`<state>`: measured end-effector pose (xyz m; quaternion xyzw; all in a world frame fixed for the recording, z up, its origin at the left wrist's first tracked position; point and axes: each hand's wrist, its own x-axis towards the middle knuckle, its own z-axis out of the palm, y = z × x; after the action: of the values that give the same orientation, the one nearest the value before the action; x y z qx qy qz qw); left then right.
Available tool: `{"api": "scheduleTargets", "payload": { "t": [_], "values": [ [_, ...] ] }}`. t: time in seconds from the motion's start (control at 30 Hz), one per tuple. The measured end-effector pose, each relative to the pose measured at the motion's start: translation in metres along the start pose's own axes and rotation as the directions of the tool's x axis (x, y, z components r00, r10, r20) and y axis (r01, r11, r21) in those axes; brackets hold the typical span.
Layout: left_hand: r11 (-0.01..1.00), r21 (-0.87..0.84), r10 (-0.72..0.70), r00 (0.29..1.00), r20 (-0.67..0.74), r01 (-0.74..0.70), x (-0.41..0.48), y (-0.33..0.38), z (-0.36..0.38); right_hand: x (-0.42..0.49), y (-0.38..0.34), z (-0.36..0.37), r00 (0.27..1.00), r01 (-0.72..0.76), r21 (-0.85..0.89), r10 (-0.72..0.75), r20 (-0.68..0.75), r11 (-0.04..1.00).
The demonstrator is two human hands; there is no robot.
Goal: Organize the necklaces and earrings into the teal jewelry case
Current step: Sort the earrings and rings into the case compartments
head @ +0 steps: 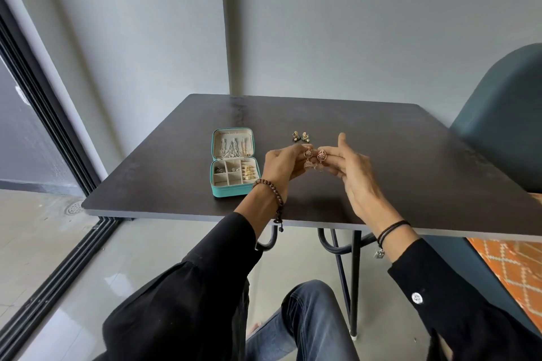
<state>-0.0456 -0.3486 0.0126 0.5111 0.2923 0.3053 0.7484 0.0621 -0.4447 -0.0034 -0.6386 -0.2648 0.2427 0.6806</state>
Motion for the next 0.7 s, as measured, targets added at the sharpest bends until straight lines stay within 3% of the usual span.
{"api": "scheduleTargets", "payload": {
  "t": [0.13,0.3,0.43,0.7],
  "values": [
    [0.992,-0.084,-0.094,0.995,0.033,0.097,-0.008,0.012,-0.008,-0.013,-0.011,0.002,0.998,-0.011,0.049,0.008,0.056,0.999],
    [0.997,-0.018,-0.068,0.997,0.042,0.069,-0.018,0.024,-0.017,-0.021,-0.022,0.009,0.996,-0.005,0.113,-0.005,0.086,0.994],
    [0.999,0.034,0.009,0.999,0.034,-0.01,-0.026,0.028,-0.025,-0.025,-0.027,0.023,0.996,0.036,0.131,-0.046,0.077,0.991],
    [0.906,0.319,0.27,0.96,0.066,-0.277,-0.031,0.037,-0.064,-0.028,-0.019,0.053,0.968,0.174,-0.045,-0.162,0.194,0.984]
  ]
}}
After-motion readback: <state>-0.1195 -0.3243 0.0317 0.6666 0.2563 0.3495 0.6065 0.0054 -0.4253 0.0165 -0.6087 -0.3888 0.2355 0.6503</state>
